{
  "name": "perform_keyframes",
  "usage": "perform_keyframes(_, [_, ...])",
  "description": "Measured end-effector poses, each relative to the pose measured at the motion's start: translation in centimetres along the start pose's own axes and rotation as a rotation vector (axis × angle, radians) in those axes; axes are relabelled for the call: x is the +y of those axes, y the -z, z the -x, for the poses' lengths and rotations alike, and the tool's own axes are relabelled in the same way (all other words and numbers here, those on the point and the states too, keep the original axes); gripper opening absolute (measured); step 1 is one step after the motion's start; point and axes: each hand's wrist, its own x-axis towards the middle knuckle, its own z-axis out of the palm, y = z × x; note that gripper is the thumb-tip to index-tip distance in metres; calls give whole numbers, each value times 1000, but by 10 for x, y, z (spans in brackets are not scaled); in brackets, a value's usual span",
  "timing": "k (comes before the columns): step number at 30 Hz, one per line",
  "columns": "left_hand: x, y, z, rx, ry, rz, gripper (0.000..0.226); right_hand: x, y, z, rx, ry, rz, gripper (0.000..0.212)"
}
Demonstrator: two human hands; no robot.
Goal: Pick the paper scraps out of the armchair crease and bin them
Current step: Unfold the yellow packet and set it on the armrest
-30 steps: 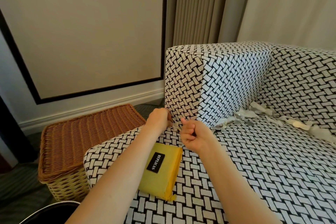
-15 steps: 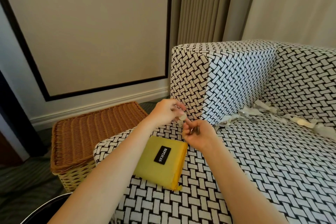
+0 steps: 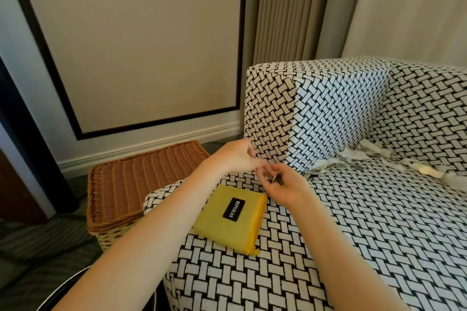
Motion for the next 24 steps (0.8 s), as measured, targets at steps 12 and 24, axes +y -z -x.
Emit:
perform_keyframes(12, [0, -17, 12, -176, 257, -169, 74, -16, -10, 18, -24, 49, -104, 40])
perform_keyframes(24, [2, -6, -2, -155, 481, 616, 21, -25, -14, 31, -107, 41, 136, 41])
